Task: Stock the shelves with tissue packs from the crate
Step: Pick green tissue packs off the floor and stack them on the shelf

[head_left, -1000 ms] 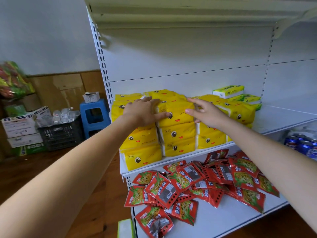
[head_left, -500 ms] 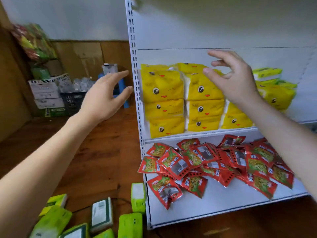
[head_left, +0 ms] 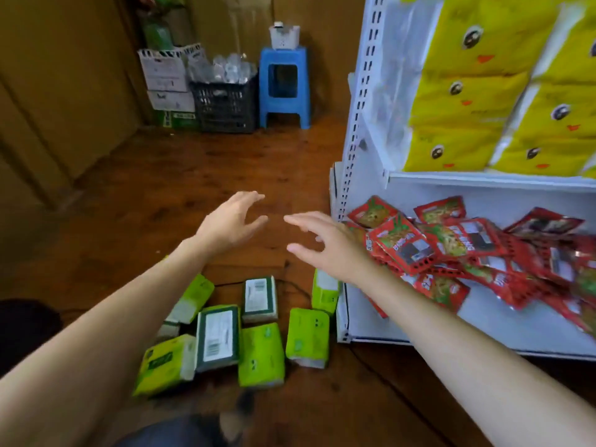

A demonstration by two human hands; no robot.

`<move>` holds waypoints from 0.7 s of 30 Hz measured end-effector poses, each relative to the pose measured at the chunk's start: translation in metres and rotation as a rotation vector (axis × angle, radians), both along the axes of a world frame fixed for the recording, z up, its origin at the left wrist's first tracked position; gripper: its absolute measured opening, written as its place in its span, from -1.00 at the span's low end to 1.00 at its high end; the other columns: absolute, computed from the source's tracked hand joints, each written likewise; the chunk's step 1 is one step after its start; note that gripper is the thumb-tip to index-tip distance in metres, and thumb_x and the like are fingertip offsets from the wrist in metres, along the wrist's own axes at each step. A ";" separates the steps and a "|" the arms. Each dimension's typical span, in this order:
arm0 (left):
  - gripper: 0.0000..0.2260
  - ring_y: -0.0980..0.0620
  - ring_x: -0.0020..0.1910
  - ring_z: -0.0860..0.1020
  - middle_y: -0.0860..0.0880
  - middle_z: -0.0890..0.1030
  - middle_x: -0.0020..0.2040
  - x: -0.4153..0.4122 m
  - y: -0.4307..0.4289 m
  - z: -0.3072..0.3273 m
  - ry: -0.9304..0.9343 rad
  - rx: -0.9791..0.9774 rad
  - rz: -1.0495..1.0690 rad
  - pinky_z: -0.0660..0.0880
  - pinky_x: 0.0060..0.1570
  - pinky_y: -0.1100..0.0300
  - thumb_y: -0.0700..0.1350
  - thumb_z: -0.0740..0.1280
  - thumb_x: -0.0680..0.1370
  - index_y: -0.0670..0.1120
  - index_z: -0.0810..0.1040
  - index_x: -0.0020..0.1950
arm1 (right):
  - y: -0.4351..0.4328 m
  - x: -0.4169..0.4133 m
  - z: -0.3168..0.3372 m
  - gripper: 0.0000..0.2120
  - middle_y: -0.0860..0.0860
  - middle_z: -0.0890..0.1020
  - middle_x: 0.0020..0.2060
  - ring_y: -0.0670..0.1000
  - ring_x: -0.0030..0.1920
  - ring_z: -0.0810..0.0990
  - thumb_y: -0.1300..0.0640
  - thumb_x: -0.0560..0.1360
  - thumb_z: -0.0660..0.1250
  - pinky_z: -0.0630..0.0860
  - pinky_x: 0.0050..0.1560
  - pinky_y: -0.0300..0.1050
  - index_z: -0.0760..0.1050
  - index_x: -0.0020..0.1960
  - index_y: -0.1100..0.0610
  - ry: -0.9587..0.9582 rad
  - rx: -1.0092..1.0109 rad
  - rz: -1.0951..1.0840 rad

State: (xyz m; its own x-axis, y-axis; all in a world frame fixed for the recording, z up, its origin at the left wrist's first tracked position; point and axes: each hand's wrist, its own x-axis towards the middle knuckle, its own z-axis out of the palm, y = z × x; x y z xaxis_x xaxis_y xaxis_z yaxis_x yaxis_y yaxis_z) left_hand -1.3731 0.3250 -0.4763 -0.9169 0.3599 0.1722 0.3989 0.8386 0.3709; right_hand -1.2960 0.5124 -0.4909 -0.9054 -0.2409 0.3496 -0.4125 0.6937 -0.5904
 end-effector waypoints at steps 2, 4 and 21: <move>-0.54 -0.05 0.38 0.35 -0.07 0.32 0.45 -0.012 -0.009 -0.010 -0.144 -0.230 -0.013 0.36 0.30 0.02 0.05 0.25 0.57 -0.03 0.30 0.44 | 0.008 -0.003 -0.040 -0.58 -0.06 0.49 0.25 -0.05 0.17 0.50 0.04 0.49 0.34 0.45 0.15 -0.13 0.42 0.34 -0.01 -0.133 0.026 -0.056; -0.55 -0.04 0.39 0.34 -0.06 0.36 0.42 -0.030 -0.009 -0.014 -0.244 -0.399 -0.026 0.35 0.32 0.00 0.06 0.25 0.57 -0.04 0.32 0.43 | 0.024 -0.005 -0.070 -0.59 -0.01 0.48 0.27 0.01 0.22 0.48 0.01 0.52 0.30 0.42 0.16 -0.10 0.40 0.35 0.01 -0.245 0.196 -0.123; -0.43 -0.08 0.42 0.28 -0.08 0.26 0.47 -0.037 -0.071 -0.160 -0.697 -0.762 -0.190 0.26 0.32 0.11 0.06 0.26 0.57 -0.06 0.15 0.51 | -0.045 -0.008 -0.195 -0.46 0.04 0.36 0.35 0.03 0.37 0.33 -0.04 0.52 0.27 0.33 0.30 -0.06 0.21 0.46 -0.04 -0.646 0.219 -0.018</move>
State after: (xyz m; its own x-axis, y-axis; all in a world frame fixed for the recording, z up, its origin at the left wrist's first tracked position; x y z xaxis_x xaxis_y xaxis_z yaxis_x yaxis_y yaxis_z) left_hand -1.4106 0.2539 -0.6367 -0.6431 0.2991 -0.7050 0.4491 0.8930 -0.0308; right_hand -1.3035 0.4679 -0.6858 -0.9205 -0.2270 -0.3179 -0.0112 0.8288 -0.5595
